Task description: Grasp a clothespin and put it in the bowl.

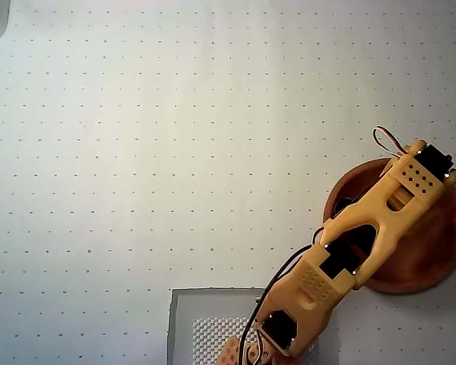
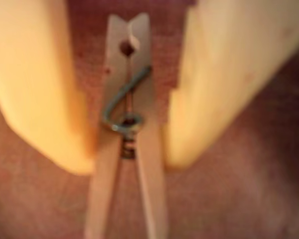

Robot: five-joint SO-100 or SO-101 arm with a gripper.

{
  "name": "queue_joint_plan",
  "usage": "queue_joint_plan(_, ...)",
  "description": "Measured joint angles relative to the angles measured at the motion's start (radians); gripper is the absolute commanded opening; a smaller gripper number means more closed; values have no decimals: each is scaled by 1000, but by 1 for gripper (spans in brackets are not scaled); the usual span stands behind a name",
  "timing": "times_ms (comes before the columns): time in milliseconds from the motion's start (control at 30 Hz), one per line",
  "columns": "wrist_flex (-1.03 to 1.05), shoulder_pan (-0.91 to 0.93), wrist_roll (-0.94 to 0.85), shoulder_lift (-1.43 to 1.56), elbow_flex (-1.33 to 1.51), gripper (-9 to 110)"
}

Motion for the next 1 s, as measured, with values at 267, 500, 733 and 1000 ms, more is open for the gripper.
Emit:
queue_joint_plan(267, 0, 12, 0, -66, -52, -3)
queue_joint_plan(500, 0, 17, 0, -110, -87, -3)
queue_joint_plan(733, 0, 20, 0, -161, -130, -3)
queue_joint_plan(1000, 0, 20, 0, -183, -141, -2)
